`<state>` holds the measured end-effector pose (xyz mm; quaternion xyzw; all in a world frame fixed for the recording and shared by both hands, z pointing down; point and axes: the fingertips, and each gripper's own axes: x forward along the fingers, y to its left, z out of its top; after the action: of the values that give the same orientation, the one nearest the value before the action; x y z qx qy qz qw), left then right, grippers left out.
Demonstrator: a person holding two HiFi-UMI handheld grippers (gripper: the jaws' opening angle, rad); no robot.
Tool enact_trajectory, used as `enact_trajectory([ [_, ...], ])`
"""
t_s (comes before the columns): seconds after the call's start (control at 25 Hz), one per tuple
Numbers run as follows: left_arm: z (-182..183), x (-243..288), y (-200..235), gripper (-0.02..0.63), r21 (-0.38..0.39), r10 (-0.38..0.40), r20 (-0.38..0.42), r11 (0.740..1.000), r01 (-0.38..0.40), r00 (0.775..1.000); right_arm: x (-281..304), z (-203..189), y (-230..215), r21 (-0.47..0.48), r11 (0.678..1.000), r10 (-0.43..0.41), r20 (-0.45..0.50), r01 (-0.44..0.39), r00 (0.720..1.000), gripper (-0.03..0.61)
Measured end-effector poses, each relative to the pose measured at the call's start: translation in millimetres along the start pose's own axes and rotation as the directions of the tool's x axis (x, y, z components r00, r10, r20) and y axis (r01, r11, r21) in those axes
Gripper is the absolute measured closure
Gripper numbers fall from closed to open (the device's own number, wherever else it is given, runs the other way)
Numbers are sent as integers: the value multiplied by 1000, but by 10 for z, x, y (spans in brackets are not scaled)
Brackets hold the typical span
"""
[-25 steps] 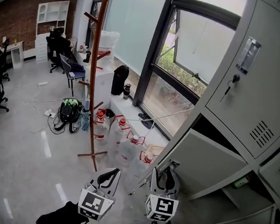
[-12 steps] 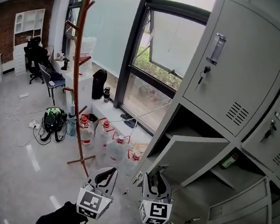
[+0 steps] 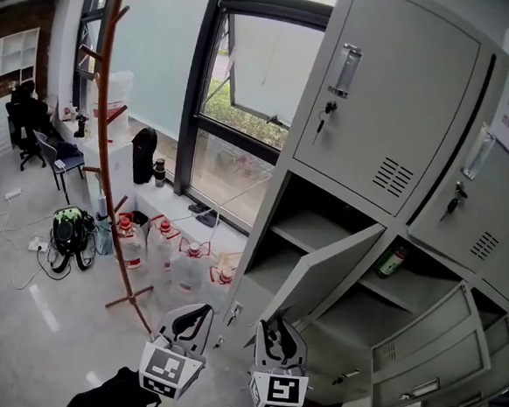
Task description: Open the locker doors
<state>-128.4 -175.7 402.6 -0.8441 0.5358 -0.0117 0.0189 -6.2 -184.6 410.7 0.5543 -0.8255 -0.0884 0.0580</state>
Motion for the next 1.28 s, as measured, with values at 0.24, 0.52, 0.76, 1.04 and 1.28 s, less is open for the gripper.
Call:
enact_trajectory([
  [0.24, -38, 43, -218, 589, -11, -80, 5, 997, 80, 997, -177, -72, -14, -23, 999, -40, -23, 39, 999, 470],
  [0.52, -97, -12, -402, 589, -17, -144, 4, 989, 144, 990, -306, -109, -18, -49, 995, -91, -52, 89, 994, 508],
  [0.76, -114, -123, -673, 589, -30, -205, 13, 978, 206, 979, -587, -145, -153, -54, 985, -165, -75, 161, 983, 522],
  [1.04, -26, -422, -903, 589, -12, -244, 16, 970, 244, 970, -952, -206, -390, -36, 965, -262, -91, 260, 961, 529],
  [1.28, -7, -529, -991, 589, 8, -243, 12, 970, 243, 970, -1099, -238, -495, -21, 959, -283, -95, 283, 954, 532],
])
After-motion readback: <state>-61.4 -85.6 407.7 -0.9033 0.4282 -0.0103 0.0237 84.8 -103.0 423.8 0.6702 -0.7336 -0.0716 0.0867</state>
